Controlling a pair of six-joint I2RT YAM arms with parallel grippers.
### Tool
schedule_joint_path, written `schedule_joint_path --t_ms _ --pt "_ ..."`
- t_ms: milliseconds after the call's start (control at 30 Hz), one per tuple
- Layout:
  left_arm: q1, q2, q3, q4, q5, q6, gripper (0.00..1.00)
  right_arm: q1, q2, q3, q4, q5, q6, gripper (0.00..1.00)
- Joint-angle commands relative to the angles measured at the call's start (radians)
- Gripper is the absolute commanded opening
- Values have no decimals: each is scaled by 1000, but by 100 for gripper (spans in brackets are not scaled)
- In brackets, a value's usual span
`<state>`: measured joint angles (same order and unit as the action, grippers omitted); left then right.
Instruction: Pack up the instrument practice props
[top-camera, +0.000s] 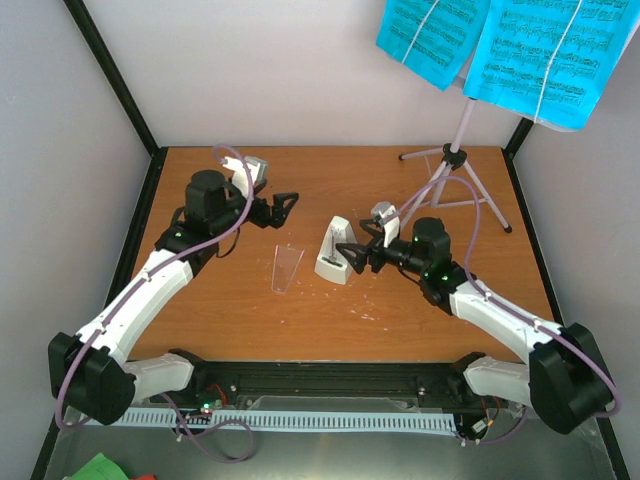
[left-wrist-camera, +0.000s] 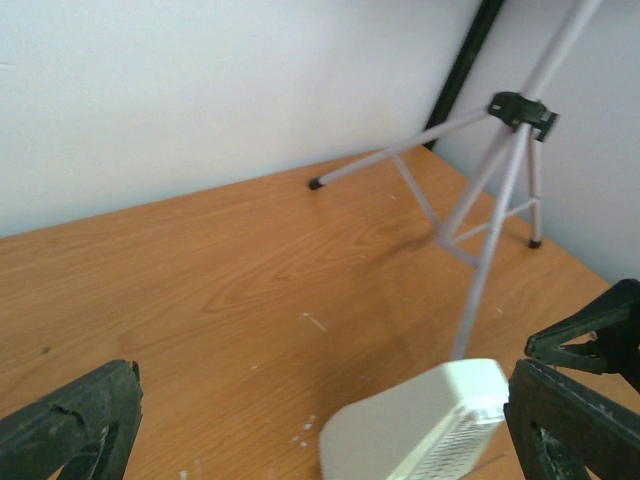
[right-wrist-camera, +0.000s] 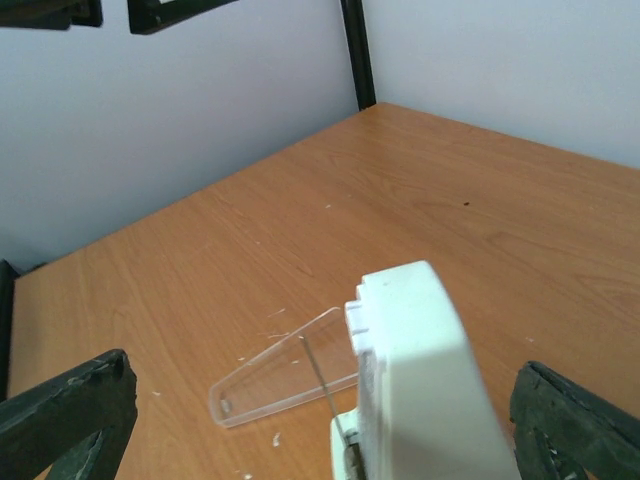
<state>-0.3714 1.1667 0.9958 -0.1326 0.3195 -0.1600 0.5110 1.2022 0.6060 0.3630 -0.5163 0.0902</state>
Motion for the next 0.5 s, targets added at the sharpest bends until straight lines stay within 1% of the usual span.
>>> schedule_joint_path --t_ms 0,200,467 --pt "14 -21 -30 33 -10 -3 99 3 96 54 101 -46 -150 100" --pt "14 -21 -30 30 -22 11 100 3 216 70 214 -42 -230 100" --pt "14 -15 -37 33 -35 33 99 2 331 54 353 52 -256 99"
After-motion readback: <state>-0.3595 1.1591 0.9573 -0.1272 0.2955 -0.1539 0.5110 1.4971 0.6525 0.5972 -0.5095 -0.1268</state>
